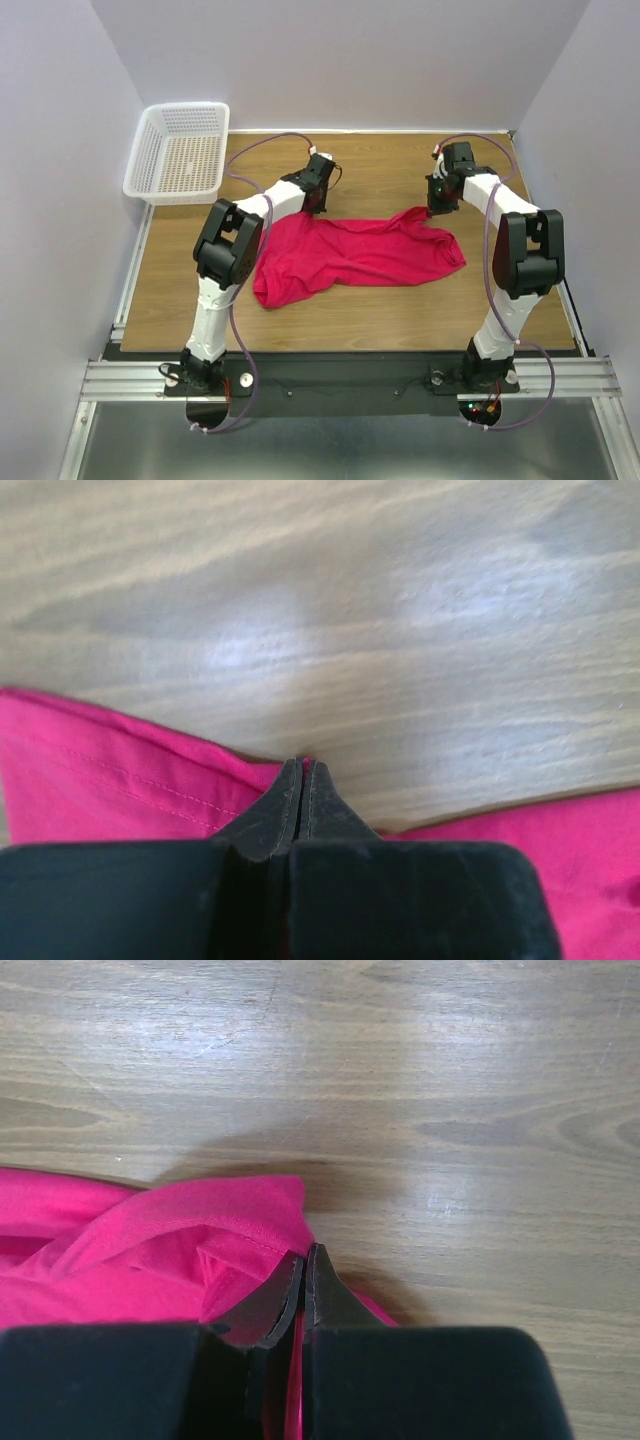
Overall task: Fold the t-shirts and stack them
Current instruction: Flatten the tshirt out
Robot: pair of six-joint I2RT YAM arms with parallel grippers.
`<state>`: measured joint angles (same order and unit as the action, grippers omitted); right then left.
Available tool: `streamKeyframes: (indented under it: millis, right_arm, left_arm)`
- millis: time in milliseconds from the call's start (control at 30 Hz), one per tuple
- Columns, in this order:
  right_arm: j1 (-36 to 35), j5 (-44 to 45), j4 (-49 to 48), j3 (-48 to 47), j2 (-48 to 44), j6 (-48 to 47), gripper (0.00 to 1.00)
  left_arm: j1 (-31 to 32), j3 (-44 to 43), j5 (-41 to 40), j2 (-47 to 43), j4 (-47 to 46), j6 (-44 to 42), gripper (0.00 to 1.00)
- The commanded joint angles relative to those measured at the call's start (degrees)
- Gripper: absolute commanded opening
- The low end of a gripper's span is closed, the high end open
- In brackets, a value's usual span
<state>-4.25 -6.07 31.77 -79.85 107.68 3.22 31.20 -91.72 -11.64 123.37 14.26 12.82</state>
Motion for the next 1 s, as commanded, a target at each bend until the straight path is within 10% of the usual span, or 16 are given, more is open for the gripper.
streamKeyframes:
  millis: [0, 167, 967]
  right_arm:
    - [-0.49, 1.14, -1.27, 0.05, -2.74, -0.06, 0.01]
    - [-0.49, 1.23, -1.27, 0.05, -2.65, 0.03, 0.01]
    - [-0.41, 0.09, -1.18, 0.49, -3.26, 0.03, 0.01]
  left_arm:
    - [0.53, -6.36, -2.16, -1.02, 1.73, -4.2, 0.14]
    - [-0.61, -6.89, -2.34, -4.62, 1.65, -5.87, 0.63]
    - [-15.2, -2.67, 10.41, -3.05, 6.31, -21.17, 0.57]
